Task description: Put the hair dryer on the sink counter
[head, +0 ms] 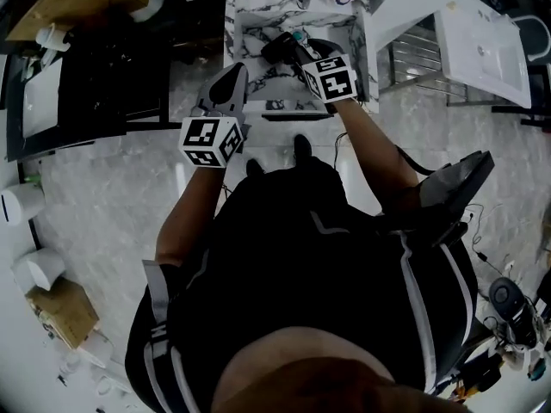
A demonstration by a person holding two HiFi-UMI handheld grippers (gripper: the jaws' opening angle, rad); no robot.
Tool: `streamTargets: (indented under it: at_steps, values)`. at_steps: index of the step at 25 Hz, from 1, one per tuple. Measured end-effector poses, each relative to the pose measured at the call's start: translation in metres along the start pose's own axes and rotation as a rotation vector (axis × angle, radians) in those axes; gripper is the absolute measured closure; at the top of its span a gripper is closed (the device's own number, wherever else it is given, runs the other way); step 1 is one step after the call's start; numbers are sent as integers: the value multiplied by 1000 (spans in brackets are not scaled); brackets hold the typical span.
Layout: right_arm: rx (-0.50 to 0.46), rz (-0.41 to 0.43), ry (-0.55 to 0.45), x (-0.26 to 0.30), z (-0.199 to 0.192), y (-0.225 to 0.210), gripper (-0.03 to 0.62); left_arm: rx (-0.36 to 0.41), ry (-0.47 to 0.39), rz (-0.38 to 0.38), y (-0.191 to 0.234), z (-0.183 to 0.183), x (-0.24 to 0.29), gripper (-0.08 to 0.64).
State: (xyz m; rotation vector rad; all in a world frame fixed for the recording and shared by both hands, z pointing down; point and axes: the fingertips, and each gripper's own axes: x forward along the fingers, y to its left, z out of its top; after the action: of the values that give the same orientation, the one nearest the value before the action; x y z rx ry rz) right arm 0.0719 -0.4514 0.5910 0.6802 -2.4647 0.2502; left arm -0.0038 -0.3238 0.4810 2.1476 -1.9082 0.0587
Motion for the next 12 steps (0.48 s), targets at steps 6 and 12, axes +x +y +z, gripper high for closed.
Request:
streamTargets:
  at_steps: [6,12]
  values:
    - [58,-50,-159,-59,40,28,477,6,-74,-80,-6,18,-27,558]
    - [61,-109,-261,-111,67,57,480,11,-123,-105,1,40,-60,558]
